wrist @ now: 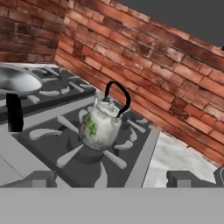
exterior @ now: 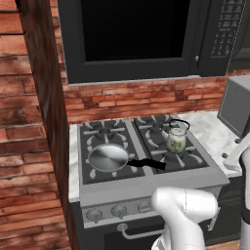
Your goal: Pick the kettle from the counter and place it on a stove burner. Then turn the burner on.
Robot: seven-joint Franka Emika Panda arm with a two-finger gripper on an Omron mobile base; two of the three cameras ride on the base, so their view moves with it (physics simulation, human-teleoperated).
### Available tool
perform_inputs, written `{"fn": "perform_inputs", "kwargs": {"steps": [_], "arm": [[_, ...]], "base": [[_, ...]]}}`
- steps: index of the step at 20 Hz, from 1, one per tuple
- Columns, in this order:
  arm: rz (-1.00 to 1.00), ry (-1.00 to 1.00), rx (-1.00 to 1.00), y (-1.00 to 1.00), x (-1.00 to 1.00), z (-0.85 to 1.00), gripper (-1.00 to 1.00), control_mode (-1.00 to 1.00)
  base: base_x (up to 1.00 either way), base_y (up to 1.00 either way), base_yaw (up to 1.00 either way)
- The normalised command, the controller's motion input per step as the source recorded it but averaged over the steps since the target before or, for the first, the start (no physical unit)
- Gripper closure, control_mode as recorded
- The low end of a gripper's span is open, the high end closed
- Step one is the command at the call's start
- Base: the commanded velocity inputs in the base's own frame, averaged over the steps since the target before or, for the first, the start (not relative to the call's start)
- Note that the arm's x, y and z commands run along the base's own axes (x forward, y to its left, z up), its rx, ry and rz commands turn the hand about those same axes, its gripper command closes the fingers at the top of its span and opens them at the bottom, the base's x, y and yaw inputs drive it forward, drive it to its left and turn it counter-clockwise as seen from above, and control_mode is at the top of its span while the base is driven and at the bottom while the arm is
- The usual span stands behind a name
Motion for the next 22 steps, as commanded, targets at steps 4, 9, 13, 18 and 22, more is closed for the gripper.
{"fn": "perform_inputs", "kwargs": {"steps": [4, 9, 13, 18, 22], "arm": [[0.0, 0.0, 0.0, -0.29, -0.4, -0.25, -1.0, -1.0], [0.0, 0.0, 0.0, -0.17, -0.33, -0.34, -1.0, -1.0], [0.0, -0.01, 0.0, -0.01, -0.24, -0.43, -1.0, -1.0], [0.0, 0.0, 0.0, 0.0, -0.19, -0.43, -1.0, -1.0], [0.0, 0.0, 0.01, 0.0, -0.15, -0.42, -1.0, -1.0]], "base": [[0.0, 0.0, 0.0], [0.0, 0.0, 0.0], [0.0, 0.0, 0.0], [0.0, 0.0, 0.0], [0.0, 0.0, 0.0]]}}
